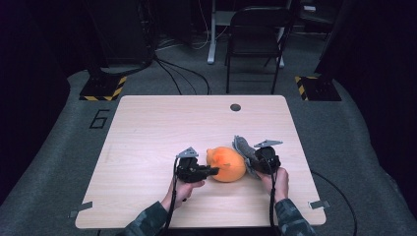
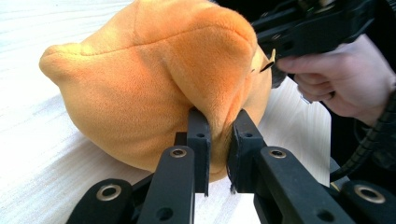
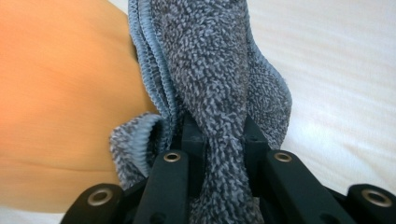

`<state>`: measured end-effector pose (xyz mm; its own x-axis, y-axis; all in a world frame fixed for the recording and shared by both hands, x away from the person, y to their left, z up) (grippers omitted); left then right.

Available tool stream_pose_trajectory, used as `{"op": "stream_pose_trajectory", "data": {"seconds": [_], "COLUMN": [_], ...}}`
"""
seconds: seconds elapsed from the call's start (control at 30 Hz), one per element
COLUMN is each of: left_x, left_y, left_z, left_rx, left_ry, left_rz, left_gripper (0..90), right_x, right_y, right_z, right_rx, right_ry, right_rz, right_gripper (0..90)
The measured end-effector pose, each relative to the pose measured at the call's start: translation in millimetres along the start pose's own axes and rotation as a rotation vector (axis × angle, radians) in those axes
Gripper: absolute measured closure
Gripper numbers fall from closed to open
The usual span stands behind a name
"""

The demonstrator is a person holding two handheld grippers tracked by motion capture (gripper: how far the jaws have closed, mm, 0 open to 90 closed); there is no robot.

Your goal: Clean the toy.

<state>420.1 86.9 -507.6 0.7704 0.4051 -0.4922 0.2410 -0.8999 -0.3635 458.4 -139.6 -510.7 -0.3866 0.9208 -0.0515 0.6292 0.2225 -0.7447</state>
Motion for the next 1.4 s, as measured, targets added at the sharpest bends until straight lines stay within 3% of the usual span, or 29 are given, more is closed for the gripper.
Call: {"op": "stream_pose_trajectory", "data": {"seconds": [0.07, 0.13, 0.23, 0.37, 0.47, 0.6, 0.67, 0.7, 0.9, 1.07, 1.3, 1.4], "left_x": [0.0, 0.9, 1.5, 0.7, 0.5, 0.8, 1.8, 2.0, 2.5, 2.3, 3.0, 5.9], "left_y": [-0.3, -1.2, -1.8, -1.2, -1.1, -0.7, -0.1, 0.1, 0.1, -2.7, -12.1, -13.7], "left_z": [-0.2, 0.0, 0.0, 0.0, 0.0, 0.4, 1.1, 1.1, 0.7, -1.8, -5.4, -4.7], "left_rx": [-0.001, 0.001, 0.002, 0.0, 0.0, 0.0, 0.002, 0.001, 0.011, 0.015, 0.031, 0.053], "left_ry": [-0.001, 0.001, -0.002, 0.0, -0.001, 0.0, -0.003, -0.003, 0.021, 0.09, 0.241, 0.301], "left_rz": [0.001, 0.002, -0.001, -0.001, -0.001, -0.008, -0.007, -0.006, -0.013, -0.056, -0.15, -0.168], "left_gripper": [80.7, 80.6, 80.6, 80.5, 80.5, 80.2, 79.7, 79.4, 71.8, 53.8, 36.2, 31.4], "right_x": [-3.0, -5.4, -4.1, 12.7, 34.9, 55.7, 56.3, 56.0, 52.9, 52.3, 49.1, 48.6], "right_y": [2.4, -2.3, -22.4, -60.0, -76.8, -61.4, -50.4, -47.8, -45.3, -43.4, -42.9, -42.4], "right_z": [2.7, 0.0, -11.2, -30.6, -39.0, -33.3, -28.8, -28.6, -27.2, -27.3, -27.5, -28.2], "right_rx": [0.023, 0.01, -0.053, -0.171, -0.207, -0.155, -0.141, -0.142, -0.137, -0.137, -0.129, -0.132], "right_ry": [0.007, 0.003, 0.007, -0.02, -0.057, -0.141, -0.153, -0.128, -0.137, -0.135, -0.121, -0.129], "right_rz": [0.01, 0.016, 0.015, -0.034, -0.087, -0.062, -0.045, -0.05, -0.063, -0.065, -0.075, -0.074], "right_gripper": [77.2, 77.1, 77.1, 77.0, 76.9, 76.9, 77.1, 77.2, 77.3, 77.4, 77.4, 77.3]}}
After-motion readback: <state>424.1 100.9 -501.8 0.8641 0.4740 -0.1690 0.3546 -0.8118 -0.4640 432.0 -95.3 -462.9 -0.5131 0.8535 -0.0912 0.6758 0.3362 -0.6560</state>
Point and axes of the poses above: each handheld gripper's, and its own axes: y roughly forward along the jaws, z roughly out of its underside, x roughly to its left, the point moved 5 cm from there along y, roughly forward along the jaws, and after that the axes turned 7 degrees about z, right-handed, at the moved point
